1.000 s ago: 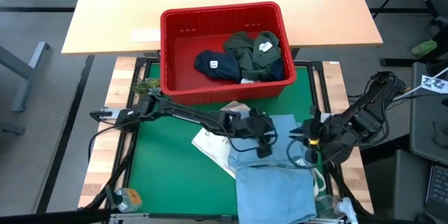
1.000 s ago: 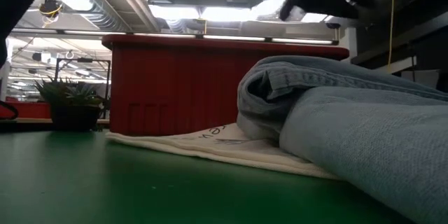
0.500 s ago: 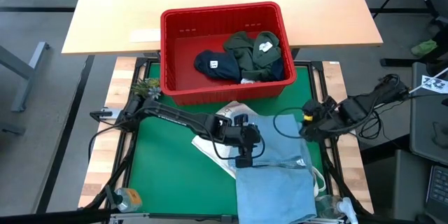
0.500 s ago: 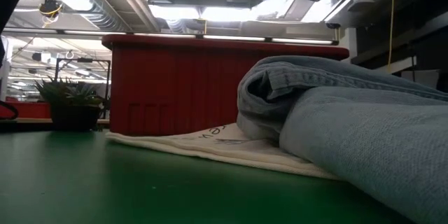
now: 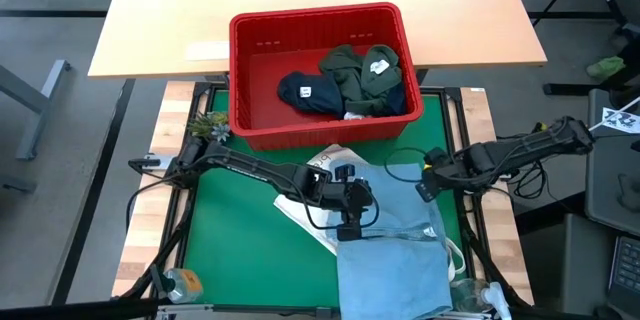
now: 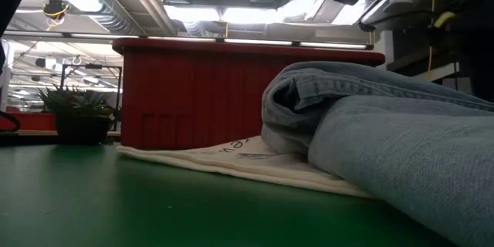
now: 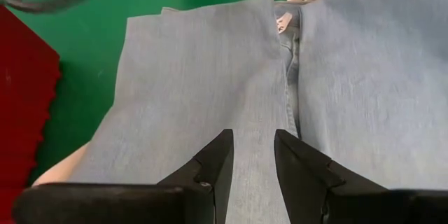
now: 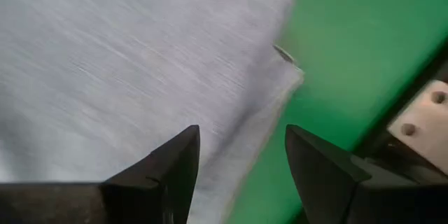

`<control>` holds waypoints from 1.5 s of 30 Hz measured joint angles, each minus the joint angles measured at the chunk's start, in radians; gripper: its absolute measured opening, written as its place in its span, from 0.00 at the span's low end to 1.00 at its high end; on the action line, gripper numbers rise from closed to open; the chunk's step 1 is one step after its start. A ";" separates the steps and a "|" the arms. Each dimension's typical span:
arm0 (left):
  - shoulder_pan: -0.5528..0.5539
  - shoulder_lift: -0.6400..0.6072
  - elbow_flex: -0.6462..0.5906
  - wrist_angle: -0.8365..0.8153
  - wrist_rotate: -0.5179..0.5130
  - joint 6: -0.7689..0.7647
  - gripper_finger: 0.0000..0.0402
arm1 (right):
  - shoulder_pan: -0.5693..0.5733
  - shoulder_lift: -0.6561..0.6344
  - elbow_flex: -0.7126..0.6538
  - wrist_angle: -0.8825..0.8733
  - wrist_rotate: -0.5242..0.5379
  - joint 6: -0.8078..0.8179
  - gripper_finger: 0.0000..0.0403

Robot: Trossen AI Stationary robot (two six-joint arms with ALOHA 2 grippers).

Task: Fold laundry
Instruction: Fold the light blue pants

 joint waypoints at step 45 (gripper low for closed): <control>-0.027 0.000 0.000 -0.006 -0.005 0.006 0.25 | -0.016 0.163 -0.107 0.239 -0.097 0.057 0.16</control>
